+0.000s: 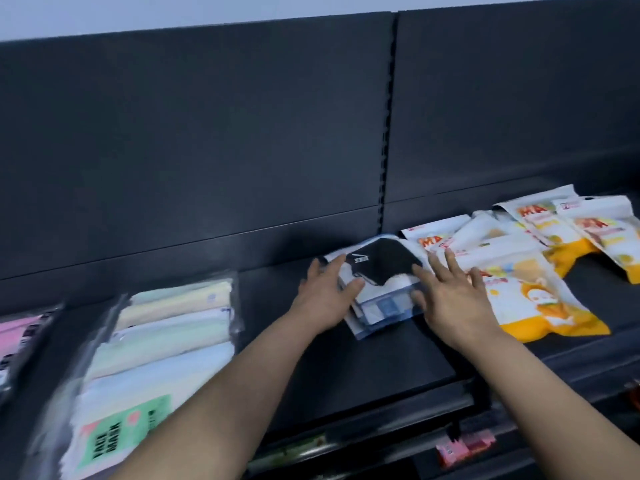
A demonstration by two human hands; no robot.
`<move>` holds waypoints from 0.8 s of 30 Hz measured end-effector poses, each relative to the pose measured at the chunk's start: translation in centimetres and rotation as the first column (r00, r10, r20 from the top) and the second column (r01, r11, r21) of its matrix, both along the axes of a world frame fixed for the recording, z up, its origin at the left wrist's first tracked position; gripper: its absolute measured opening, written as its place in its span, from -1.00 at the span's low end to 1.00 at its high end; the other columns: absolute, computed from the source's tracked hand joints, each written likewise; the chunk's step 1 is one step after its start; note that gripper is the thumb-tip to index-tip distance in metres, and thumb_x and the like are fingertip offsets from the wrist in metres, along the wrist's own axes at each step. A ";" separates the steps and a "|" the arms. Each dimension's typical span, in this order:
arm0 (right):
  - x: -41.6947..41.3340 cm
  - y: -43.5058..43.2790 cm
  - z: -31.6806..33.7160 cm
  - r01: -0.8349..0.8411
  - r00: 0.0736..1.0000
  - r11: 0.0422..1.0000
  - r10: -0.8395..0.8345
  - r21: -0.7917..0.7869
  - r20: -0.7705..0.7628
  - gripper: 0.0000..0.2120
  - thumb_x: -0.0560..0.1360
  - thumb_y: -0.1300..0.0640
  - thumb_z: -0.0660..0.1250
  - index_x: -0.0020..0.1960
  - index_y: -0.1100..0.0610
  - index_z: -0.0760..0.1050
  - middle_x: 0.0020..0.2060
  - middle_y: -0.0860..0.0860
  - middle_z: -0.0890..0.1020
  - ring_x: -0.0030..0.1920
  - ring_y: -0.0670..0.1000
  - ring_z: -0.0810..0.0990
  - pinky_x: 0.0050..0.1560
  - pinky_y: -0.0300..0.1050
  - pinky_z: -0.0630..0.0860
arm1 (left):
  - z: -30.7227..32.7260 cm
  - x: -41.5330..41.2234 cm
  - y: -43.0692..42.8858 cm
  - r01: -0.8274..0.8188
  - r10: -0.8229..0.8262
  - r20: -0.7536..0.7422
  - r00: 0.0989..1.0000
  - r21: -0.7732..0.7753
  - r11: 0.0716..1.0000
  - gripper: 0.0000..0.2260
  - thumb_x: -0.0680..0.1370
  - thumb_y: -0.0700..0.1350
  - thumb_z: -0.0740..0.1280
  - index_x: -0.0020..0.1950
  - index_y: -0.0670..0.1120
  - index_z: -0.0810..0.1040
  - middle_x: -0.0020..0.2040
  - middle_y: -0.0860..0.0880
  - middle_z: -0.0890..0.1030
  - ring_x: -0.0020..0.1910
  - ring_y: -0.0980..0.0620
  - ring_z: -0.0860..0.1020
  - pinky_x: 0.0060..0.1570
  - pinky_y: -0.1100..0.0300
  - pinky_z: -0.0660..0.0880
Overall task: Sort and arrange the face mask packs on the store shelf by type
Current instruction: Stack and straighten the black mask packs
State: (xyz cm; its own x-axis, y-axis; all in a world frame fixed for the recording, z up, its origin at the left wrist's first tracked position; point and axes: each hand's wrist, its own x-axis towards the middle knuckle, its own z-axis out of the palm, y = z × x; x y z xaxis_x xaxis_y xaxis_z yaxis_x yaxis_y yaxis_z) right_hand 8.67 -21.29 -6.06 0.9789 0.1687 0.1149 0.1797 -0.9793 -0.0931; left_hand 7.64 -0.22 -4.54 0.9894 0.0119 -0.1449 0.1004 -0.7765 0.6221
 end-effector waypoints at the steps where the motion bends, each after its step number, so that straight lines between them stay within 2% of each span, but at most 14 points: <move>1: 0.7 -1.0 -0.3 -0.022 0.999 1.000 0.022 0.004 -0.045 -0.52 0.60 -0.11 0.05 0.50 -0.09 0.12 0.55 0.01 0.03 0.55 0.08 -0.13 0.47 0.21 -0.05 | -0.2 0.9 -1.2 -0.043 0.042 -0.027 0.999 -0.010 0.999 -0.41 0.55 0.28 0.17 0.54 0.22 0.07 0.59 -0.06 -0.09 0.56 -0.17 -0.01 0.50 -0.06 0.09; 4: 2.1 -3.3 -1.0 -0.056 0.990 0.998 0.059 0.025 -0.126 -0.49 0.59 -0.20 0.02 0.50 -0.15 0.07 0.53 -0.03 0.12 0.54 0.07 0.00 0.46 0.24 -0.08 | -0.9 2.5 -4.5 -0.100 0.110 -0.094 0.989 0.110 0.989 -0.41 0.54 0.29 0.15 0.54 0.20 0.10 0.58 -0.11 -0.01 0.54 -0.23 0.00 0.50 -0.07 0.06; 7: 3.2 -6.1 -1.5 -0.088 0.990 0.996 0.089 0.015 -0.109 -0.49 0.58 -0.22 0.01 0.50 -0.17 0.06 0.51 -0.05 0.14 0.52 0.08 0.07 0.45 0.28 -0.09 | -1.7 3.3 -7.7 -0.115 0.135 -0.069 0.988 0.241 0.964 -0.42 0.55 0.29 0.11 0.53 0.19 0.06 0.55 -0.18 0.05 0.55 -0.18 -0.07 0.50 -0.15 -0.13; 10: 4.6 -9.5 -1.2 -0.082 0.988 0.997 0.082 0.007 -0.134 -0.49 0.58 -0.21 0.01 0.50 -0.18 0.04 0.52 -0.07 0.12 0.52 0.04 0.07 0.45 0.27 -0.10 | -1.2 3.8 -10.9 -0.094 0.111 -0.072 0.991 0.208 0.974 -0.43 0.58 0.24 0.11 0.55 0.16 0.05 0.55 -0.18 0.05 0.55 -0.15 -0.09 0.50 -0.12 -0.17; 14: 6.3 -13.3 0.1 -0.042 0.977 0.999 0.042 0.006 -0.207 -0.50 0.59 -0.15 0.06 0.50 -0.17 0.04 0.53 -0.08 0.08 0.53 -0.04 0.06 0.47 0.27 -0.15 | -0.6 4.8 -14.8 -0.023 0.052 -0.123 0.991 0.229 0.973 -0.46 0.61 0.22 0.05 0.56 0.16 0.02 0.57 -0.16 0.03 0.54 -0.22 -0.07 0.51 -0.10 -0.09; 16: 6.7 -13.6 0.5 -0.046 0.973 0.998 0.052 0.033 -0.226 -0.50 0.59 -0.08 0.09 0.50 -0.12 0.07 0.53 -0.06 0.09 0.54 -0.05 0.01 0.47 0.27 -0.17 | -0.6 5.4 -14.5 -0.006 0.038 -0.127 0.991 0.244 0.970 -0.53 0.63 0.16 0.02 0.54 0.18 0.07 0.56 -0.14 0.08 0.51 -0.23 0.07 0.49 -0.07 0.05; 18: 6.9 -13.1 0.4 -0.085 0.982 0.995 0.092 0.053 -0.166 -0.50 0.58 0.04 0.11 0.50 -0.06 0.12 0.53 -0.02 0.13 0.54 -0.02 -0.01 0.48 0.24 -0.12 | -0.4 6.2 -13.0 -0.057 0.077 -0.043 0.996 0.354 0.933 -0.55 0.63 0.03 0.05 0.53 0.18 0.09 0.56 -0.14 0.09 0.49 -0.25 0.14 0.44 -0.06 0.18; 19: 6.8 -12.6 0.4 -0.113 0.985 0.990 0.123 0.081 -0.122 -0.50 0.57 0.10 0.12 0.50 -0.04 0.14 0.52 0.00 0.15 0.54 -0.01 0.01 0.49 0.21 -0.07 | -0.2 6.4 -12.2 -0.070 0.070 0.016 0.997 0.454 0.888 -0.51 0.62 -0.06 0.09 0.54 0.16 0.07 0.58 -0.14 0.04 0.52 -0.26 0.08 0.44 -0.09 0.18; 21: 6.5 -11.6 0.2 -0.165 0.978 0.965 0.187 0.205 -0.093 -0.49 0.56 0.19 0.12 0.50 0.00 0.18 0.52 0.03 0.18 0.54 0.00 0.04 0.50 0.11 0.02 | 0.1 6.9 -11.3 -0.003 -0.048 0.072 0.996 0.583 0.812 -0.36 0.55 -0.26 0.14 0.56 0.12 0.02 0.60 -0.05 -0.08 0.55 -0.23 -0.06 0.48 -0.12 0.11; 24: 6.0 -10.7 0.0 -0.197 0.953 0.905 0.267 0.377 -0.143 -0.51 0.57 0.24 0.11 0.49 0.02 0.22 0.51 0.05 0.19 0.53 0.01 0.07 0.49 -0.04 0.10 | 0.6 7.2 -11.4 0.238 -0.340 0.043 0.940 0.630 0.739 -0.24 0.48 -0.40 0.16 0.57 0.09 0.00 0.60 0.03 -0.08 0.57 -0.08 -0.14 0.52 -0.09 -0.03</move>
